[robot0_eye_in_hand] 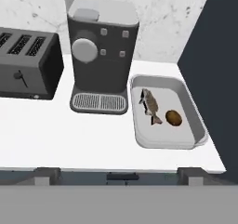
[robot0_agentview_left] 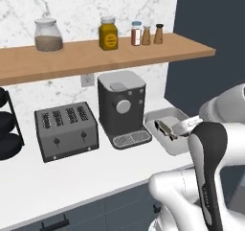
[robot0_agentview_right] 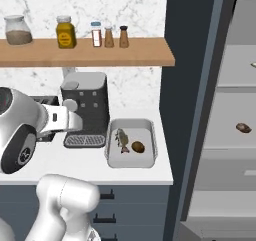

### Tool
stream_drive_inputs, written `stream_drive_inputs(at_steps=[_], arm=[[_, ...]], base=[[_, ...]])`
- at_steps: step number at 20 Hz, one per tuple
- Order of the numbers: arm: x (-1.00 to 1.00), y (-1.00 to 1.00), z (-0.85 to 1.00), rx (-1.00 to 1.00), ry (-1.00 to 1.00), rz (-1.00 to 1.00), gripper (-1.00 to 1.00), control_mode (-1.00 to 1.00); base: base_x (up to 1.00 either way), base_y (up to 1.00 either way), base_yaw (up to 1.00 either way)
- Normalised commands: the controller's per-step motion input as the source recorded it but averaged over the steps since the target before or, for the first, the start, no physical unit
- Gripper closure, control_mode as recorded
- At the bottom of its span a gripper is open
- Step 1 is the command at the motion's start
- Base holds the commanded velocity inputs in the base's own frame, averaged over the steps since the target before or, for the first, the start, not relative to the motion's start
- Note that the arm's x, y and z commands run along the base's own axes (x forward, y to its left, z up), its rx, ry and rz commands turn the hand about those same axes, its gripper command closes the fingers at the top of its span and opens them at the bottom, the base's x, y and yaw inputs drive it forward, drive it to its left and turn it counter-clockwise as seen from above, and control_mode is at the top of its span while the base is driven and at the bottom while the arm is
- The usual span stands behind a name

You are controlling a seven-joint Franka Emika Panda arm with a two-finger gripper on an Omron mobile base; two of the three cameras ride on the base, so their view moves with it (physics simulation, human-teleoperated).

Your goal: Place one mushroom and one fish in each tupperware on the nearby counter, to pack two identical lunches.

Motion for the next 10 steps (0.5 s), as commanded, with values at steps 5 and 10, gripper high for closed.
stream_drive_inputs(at_steps=[5,10], arm=[[0.00,0.00,0.00,0.00,0.00,0.00,-1.00,1.00],[0.00,0.00,0.00,0.00,0.00,0.00,-1.00,1.00]], base=[[-1.00,0.10,0.00],[-0.94,-0.40,-0.03]])
